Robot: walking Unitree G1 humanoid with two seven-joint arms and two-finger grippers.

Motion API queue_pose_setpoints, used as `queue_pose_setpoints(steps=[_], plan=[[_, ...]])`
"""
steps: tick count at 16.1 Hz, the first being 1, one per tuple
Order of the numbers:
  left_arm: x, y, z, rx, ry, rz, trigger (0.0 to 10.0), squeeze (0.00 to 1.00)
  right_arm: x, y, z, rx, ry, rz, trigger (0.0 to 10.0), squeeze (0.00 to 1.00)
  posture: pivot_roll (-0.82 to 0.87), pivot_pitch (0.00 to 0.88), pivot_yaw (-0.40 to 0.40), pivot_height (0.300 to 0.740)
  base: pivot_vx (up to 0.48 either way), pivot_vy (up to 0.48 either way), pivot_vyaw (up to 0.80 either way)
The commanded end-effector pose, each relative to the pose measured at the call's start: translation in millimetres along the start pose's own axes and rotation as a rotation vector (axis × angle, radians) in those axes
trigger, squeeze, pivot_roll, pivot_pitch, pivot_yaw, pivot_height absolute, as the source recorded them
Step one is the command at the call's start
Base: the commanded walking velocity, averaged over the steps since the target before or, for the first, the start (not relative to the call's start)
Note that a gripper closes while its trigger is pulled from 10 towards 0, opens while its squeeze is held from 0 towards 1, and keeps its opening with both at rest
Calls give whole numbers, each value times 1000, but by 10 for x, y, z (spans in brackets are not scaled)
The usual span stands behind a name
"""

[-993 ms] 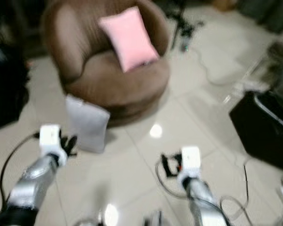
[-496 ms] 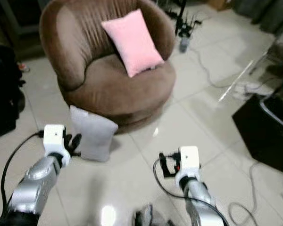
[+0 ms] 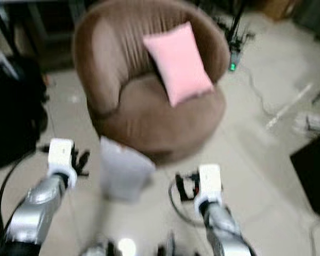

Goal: Move the pillow to the sofa from floor

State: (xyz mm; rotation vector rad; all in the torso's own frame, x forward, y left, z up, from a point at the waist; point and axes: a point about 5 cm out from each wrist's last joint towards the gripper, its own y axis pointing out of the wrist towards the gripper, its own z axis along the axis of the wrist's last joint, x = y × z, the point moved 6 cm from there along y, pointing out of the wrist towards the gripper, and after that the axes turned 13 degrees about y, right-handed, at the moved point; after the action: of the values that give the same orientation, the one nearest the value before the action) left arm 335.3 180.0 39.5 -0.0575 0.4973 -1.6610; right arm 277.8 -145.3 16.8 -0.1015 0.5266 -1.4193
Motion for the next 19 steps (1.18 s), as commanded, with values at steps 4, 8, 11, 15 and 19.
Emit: queue_pose_setpoints(steps=[4,8,11,15,19], plan=[[109,20,-16,-19,20,-20,10000,0,131,-39,0,-22,-18,-41,10000,0,-90,158,-72,740,0,0,0],[105,29,-4,-10,31,-20,10000,0,125,-38,0,-27,-25,-39,10000,0,-95,160,-68,740,0,0,0],[136,24,-20,-15,47,-12,10000,0,149,-44,-10,-36,-31,-48,10000,0,-96,163,-69,740,0,0,0],[113,9,-11,-5,40,18,10000,0,134,-41,28,-19,-32,-35,10000,0,-96,170,-71,740,64,0,0],[40,13,-20,-3,-3,61,10000,0,128,-51,22,-21,-37,-23,10000,0,-94,177,-76,740,451,0,0]])
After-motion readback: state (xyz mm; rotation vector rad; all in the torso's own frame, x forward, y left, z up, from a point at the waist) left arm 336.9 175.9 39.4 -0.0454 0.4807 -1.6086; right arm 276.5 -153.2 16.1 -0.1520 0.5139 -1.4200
